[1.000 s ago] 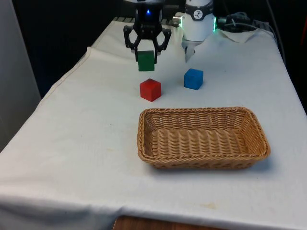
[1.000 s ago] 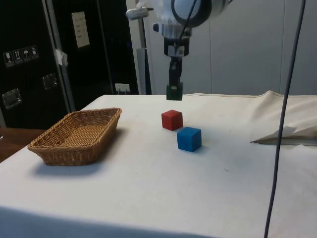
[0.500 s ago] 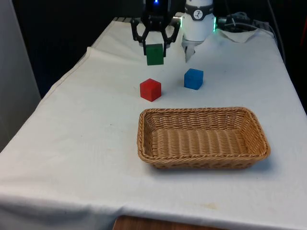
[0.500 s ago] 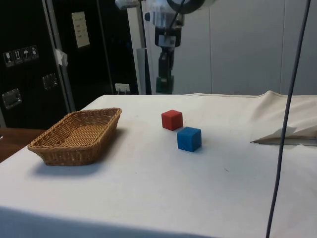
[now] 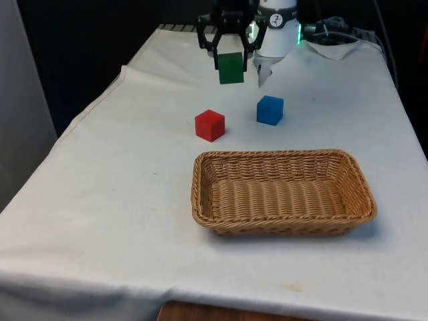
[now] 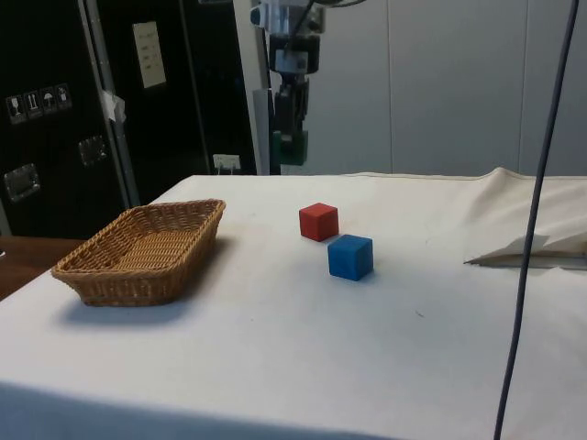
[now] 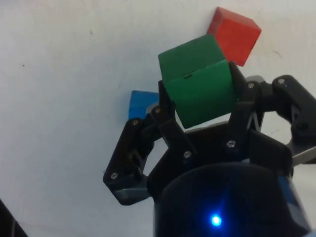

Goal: Pick up exactly two blocks and place them into the basket.

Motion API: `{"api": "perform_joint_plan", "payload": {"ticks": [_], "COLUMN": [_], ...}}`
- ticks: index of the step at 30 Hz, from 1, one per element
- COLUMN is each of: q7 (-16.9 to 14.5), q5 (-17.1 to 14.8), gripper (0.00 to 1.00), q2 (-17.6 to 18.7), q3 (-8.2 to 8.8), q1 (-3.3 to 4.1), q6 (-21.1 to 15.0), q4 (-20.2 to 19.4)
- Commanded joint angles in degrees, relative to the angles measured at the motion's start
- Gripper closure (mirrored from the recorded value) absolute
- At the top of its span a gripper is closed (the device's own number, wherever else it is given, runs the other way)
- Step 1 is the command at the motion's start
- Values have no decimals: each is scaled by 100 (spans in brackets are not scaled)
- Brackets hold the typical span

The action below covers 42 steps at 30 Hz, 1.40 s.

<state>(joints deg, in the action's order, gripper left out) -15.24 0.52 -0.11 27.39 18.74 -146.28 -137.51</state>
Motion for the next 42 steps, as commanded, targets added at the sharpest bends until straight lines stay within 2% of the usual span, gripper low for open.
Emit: {"api": "perform_joint_plan", "payload": {"ticks": [1, 2, 3, 6, 10, 11, 12, 15, 17, 18, 19, 25, 26, 33, 34, 35, 39, 41, 42], "q7": [126, 149, 46, 252, 407, 309, 447, 561, 619, 533, 642, 791, 739, 985, 951, 1003, 1123, 1180, 1169], "q5": [92, 97, 0, 155, 275, 178, 304, 350, 338, 298, 332, 298, 298, 269, 292, 269, 286, 264, 292], "gripper": [95, 95, 95, 95, 95, 95, 95, 95, 95, 95, 95, 95, 95, 95, 95, 95, 95, 95, 95], "q2": [6, 11, 0, 46, 69, 23, 69, 115, 178, 115, 201, 355, 327, 510, 487, 527, 676, 808, 773], "q3": [-11, -29, -29, -86, -178, -189, -206, -292, -332, -327, -350, -464, -453, -602, -596, -625, -722, -808, -814], "q1": [6, 6, 6, 17, 29, 17, 29, 23, 29, 17, 34, 34, 17, 40, 23, 40, 52, 46, 29], "q6": [103, 149, 86, 321, 470, 424, 498, 613, 710, 630, 745, 1008, 928, 1312, 1232, 1346, 1381, 1387, 1341], "q4": [63, 97, 63, 241, 367, 315, 395, 510, 613, 539, 647, 871, 831, 1129, 1083, 1169, 1335, 1490, 1444]}}
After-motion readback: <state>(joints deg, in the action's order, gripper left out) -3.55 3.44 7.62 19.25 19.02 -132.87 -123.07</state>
